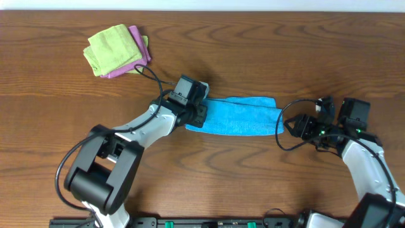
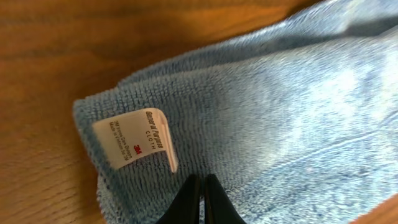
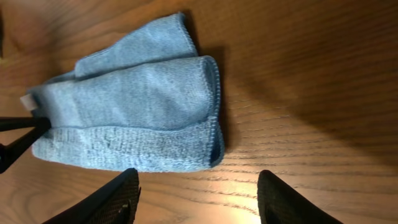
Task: Fold the cloth
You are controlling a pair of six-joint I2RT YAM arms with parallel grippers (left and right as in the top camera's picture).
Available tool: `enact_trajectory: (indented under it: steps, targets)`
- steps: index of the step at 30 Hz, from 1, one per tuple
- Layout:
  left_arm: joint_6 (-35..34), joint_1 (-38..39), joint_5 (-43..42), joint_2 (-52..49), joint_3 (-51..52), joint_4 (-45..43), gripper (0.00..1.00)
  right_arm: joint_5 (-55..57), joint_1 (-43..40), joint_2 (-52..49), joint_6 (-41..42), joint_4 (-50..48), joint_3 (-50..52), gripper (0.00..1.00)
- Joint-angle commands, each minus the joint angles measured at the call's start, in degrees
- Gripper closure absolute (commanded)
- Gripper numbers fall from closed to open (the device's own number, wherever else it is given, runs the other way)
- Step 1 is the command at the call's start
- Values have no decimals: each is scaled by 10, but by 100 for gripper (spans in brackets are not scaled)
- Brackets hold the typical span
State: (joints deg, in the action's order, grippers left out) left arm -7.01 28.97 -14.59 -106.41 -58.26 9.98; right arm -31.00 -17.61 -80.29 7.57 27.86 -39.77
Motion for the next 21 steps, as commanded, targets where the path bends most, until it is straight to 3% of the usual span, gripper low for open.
enact_trajectory:
  steps: [1, 12, 21]
  targets:
    - [12, 0, 6, -26, -11, 3, 94, 10, -3, -23, -8, -4, 1, 38]
    - [12, 0, 6, -28, -11, 3, 94, 10, -3, -132, -8, -66, 1, 36]
    - [12, 0, 6, -28, -11, 2, 94, -28, -3, -163, -3, -90, 1, 33]
